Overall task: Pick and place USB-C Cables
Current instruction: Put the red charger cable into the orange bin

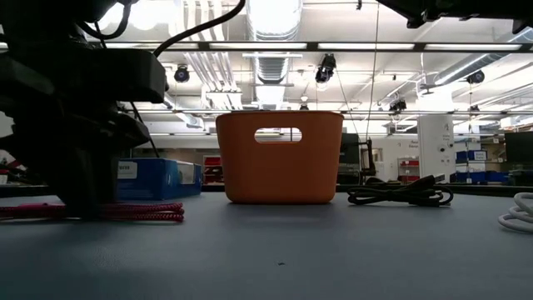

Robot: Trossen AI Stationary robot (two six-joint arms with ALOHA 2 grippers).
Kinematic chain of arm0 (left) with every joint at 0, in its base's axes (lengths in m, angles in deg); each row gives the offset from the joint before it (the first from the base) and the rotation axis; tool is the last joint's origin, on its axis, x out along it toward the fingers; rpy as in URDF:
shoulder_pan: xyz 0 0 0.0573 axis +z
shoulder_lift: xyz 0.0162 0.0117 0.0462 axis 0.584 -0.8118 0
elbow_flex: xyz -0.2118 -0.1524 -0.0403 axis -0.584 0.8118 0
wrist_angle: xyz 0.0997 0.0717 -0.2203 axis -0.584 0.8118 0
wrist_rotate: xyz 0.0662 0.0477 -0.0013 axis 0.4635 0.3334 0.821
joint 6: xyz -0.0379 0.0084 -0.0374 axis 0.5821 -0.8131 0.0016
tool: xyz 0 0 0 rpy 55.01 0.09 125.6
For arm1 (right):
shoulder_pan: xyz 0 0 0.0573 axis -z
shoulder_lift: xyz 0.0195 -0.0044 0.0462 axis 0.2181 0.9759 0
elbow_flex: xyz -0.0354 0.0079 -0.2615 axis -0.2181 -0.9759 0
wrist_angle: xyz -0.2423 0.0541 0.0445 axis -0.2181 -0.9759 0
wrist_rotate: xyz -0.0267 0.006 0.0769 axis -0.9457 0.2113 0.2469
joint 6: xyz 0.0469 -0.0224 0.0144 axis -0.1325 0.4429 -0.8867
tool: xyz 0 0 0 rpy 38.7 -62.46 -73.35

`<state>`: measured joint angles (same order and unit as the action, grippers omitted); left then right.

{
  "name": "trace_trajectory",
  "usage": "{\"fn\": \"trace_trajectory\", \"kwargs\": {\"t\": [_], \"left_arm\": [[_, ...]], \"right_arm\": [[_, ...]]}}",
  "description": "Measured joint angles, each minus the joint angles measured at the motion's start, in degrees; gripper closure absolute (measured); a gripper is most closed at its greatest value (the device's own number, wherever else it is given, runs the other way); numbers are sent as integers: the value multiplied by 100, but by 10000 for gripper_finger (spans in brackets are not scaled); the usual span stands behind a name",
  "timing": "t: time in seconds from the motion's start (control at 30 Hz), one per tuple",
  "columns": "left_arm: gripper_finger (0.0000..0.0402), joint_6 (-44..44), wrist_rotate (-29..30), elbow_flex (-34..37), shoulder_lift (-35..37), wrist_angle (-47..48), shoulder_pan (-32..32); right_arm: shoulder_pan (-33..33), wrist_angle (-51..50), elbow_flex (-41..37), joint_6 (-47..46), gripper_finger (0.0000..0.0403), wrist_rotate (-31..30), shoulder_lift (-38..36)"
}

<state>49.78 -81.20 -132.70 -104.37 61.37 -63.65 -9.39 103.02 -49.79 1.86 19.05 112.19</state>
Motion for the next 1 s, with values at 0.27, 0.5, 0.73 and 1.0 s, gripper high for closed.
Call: {"fn": "trace_trajectory", "kwargs": {"t": [0.27,0.5,0.73,1.0], "left_arm": [[389,91,101,11,8,-13,4],[389,304,265,-150,204,38,17],[389,842,-151,-260,977,63,226],[390,1639,-185,-320,1815,131,431]], "right_arm": [[-3,-4,1,2,346,-141,0],[-3,-21,1,-77,346,-189,0],[-2,-10,1,-24,346,-295,0],[0,-9,1,15,346,-296,0]]}}
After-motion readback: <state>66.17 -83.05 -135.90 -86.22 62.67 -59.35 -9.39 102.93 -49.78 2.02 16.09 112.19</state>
